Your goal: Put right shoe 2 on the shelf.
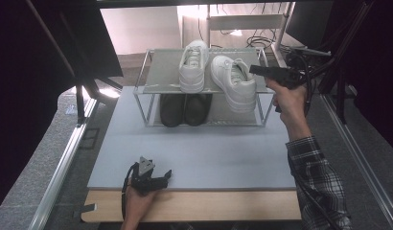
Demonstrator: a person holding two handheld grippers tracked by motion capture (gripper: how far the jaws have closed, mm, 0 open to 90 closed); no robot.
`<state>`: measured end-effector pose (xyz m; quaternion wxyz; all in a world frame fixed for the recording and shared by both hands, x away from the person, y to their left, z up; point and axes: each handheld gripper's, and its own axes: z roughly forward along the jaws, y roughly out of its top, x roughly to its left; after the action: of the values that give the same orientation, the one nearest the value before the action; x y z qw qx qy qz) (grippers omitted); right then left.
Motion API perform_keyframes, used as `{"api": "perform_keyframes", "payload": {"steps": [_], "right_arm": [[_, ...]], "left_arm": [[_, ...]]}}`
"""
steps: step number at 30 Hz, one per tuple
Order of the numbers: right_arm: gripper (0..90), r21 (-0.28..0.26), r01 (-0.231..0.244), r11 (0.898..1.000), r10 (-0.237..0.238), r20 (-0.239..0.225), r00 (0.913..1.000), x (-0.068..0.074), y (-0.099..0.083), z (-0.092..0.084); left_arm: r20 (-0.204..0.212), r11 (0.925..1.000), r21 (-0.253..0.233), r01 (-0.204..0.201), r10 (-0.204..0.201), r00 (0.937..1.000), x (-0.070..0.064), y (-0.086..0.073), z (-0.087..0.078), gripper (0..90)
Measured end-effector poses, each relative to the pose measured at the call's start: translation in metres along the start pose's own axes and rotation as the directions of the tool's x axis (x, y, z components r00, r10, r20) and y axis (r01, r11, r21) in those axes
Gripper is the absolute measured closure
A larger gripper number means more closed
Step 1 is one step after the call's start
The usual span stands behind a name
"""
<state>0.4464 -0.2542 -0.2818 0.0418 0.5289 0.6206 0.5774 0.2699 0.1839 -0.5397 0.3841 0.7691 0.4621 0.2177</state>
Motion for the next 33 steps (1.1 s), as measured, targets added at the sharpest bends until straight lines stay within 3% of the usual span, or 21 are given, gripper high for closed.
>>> {"api": "perform_keyframes", "payload": {"steps": [7, 12, 18, 22, 26, 33], "right_arm": [[59.7, 0.045, 0.065, 0.997, -0.064, -0.016, 0.9978, -0.006, -0.012, -0.02], [61.6, 0.036, 0.06, 0.998, -0.058, -0.038, 0.9976, -0.018, -0.026, -0.034], [77.1, 0.024, 0.082, 0.996, -0.079, -0.091, 0.9927, -0.023, -0.049, -0.045], [83.7, 0.02, 0.128, 0.992, -0.125, -0.102, 0.9869, -0.018, -0.066, -0.047], [88.7, 0.023, 0.176, 0.984, -0.173, -0.081, 0.9816, -0.012, -0.082, -0.047], [88.7, 0.033, 0.182, 0.983, -0.179, -0.095, 0.9794, -0.012, -0.095, -0.039]], "left_arm": [[0.0, 1.0, 0.0, 0.0, 0.0, 1.0, 0.0, 0.0, 0.0, 13.3], [-0.001, 1.0, -0.002, 0.0, 0.0, 1.0, 0.0, 0.0, 0.0, 13.3], [-0.001, 1.0, -0.003, 0.0, 0.0, 1.0, 0.0, 0.0, 0.0, 13.3], [-0.001, 1.0, -0.003, 0.0, 0.0, 1.0, 0.0, 0.0, 0.0, 13.3], [-0.001, 1.0, -0.003, 0.0, 0.0, 1.0, 0.0, 0.0, 0.0, 13.3], [-0.001, 1.0, -0.003, 0.0, 0.0, 1.0, 0.0, 0.0, 0.0, 13.3]]}}
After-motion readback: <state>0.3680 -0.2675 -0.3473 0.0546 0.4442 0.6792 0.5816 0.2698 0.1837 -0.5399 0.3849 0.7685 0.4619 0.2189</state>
